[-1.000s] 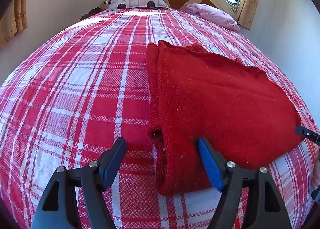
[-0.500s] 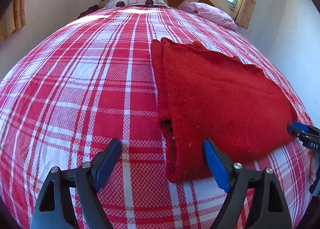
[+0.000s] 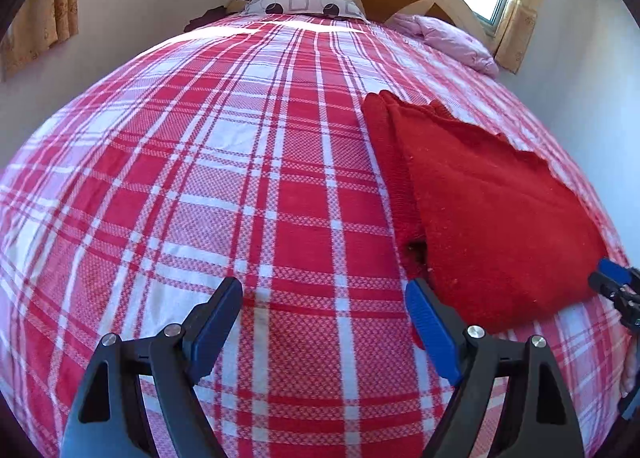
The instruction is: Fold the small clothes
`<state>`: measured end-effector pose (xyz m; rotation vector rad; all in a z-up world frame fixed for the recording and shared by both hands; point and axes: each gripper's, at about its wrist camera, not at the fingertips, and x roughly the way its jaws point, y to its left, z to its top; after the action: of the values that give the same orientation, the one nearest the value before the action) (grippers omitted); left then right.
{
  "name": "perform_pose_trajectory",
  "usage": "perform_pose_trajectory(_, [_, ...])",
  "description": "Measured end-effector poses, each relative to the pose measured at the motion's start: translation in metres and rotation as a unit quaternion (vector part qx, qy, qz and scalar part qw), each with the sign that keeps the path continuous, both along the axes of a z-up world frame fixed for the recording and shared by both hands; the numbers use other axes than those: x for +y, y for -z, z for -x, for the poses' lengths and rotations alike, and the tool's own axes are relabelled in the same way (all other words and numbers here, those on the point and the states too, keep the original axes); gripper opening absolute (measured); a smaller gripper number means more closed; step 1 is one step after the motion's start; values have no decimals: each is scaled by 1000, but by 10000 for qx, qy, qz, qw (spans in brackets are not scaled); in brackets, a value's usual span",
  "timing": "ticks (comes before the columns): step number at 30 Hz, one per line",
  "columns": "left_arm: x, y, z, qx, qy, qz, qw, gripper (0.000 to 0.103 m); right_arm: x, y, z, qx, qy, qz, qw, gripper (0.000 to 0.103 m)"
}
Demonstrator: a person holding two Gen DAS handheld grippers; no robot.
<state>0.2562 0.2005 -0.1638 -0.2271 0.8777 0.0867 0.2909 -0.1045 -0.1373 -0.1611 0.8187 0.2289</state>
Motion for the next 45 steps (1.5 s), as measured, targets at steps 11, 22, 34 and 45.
perform_pose_trajectory(11, [16, 2, 3, -165, -81, 427, 9989, 84, 76, 1, 20, -310, -905, 473, 9943, 65])
perform_pose_trajectory(22, [51, 2, 15, -614, -568, 1403, 9866, 84, 170, 18, 47, -764, -2020, 1198, 9690, 65])
perform_pose_trajectory(34, [60, 2, 17, -713, -528, 1748, 9806, 84, 226, 56, 51, -1689, -2262, 2688, 9209, 62])
perform_pose_trajectory(45, [71, -17, -51, -705, 159, 2114, 9747, 84, 224, 60, 47, -1651, -2187, 2585, 9263, 28])
